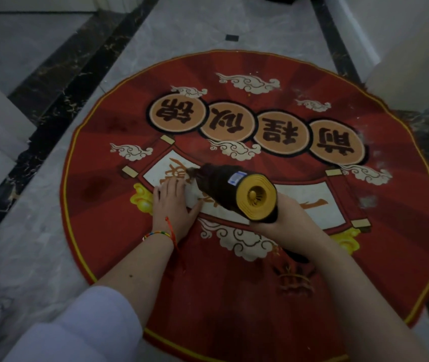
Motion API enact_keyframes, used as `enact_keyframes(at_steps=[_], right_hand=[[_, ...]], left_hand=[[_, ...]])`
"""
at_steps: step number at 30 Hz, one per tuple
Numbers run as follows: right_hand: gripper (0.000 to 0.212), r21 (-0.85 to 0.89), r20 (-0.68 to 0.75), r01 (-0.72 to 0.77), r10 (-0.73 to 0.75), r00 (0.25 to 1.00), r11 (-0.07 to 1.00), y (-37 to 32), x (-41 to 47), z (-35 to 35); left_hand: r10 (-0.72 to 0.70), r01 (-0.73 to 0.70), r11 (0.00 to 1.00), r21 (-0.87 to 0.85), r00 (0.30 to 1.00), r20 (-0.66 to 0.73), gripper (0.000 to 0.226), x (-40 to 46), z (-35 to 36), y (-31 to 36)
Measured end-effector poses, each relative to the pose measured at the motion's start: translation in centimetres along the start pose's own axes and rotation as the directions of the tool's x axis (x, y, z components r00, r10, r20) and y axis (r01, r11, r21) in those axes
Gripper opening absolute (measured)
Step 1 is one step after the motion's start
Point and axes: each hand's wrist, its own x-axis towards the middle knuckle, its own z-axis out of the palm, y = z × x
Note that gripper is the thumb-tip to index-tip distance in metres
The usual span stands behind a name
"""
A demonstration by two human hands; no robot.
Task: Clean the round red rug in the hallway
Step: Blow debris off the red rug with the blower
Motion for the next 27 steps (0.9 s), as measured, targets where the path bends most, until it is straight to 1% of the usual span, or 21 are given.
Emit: enact_keyframes(at_steps=[3,7,10,12,15,18,20,24,27], right_hand=[[0.022,0.008,-0.002,-0.013,0.013,1.000,1.000,0.5,-0.9,-0.6],[0.025,-0.013,0.004,0.013,-0.013,1.000,1.000,-0.9,1.7,0.4],[0.025,0.043,0.008,0.019,-0.020,1.000,0.999,-1.6,3.6,1.1],[0.025,0.057,0.004,0.002,-0.003,1.000,0.998,-1.4,3.6,1.2],[0.025,0.026,0.000,-0.009,0.009,1.000,1.000,-0.7,1.7,0.6],[0.030,0.015,0.004,-0.011,0.011,1.000,1.000,-0.4,0.5,0.1],[0.030,0.023,0.001,-0.011,0.011,1.000,1.000,-0.8,1.3,0.1],[0.028,0.038,0.010,-0.001,0.001,1.000,0.999,-1.7,3.8,1.2],[0.027,0.047,-0.002,-0.017,0.017,1.000,0.999,-1.4,3.1,1.0]], left_hand=[[0.007,-0.006,1.000,0.008,1.000,-0.021,0.072,0.0,0.1,-0.3],[-0.007,0.008,1.000,0.019,1.000,-0.020,0.082,0.0,0.1,-0.4],[-0.015,0.015,1.000,0.022,1.000,-0.007,0.083,0.0,0.3,-0.4],[-0.019,0.019,0.999,0.049,1.000,-0.004,0.082,0.0,0.2,-0.4],[-0.017,0.017,0.999,0.046,1.000,-0.018,0.083,-0.2,-0.2,-0.4],[-0.006,0.007,0.999,0.033,1.000,-0.029,0.075,0.0,-0.2,-0.4],[-0.005,0.005,0.999,0.037,1.000,-0.021,0.070,0.0,0.0,-0.5],[-0.024,0.024,0.999,0.034,1.000,-0.009,0.077,0.0,0.4,-0.6],[-0.024,0.024,0.998,0.062,1.000,-0.006,0.080,0.0,0.1,-0.5]])
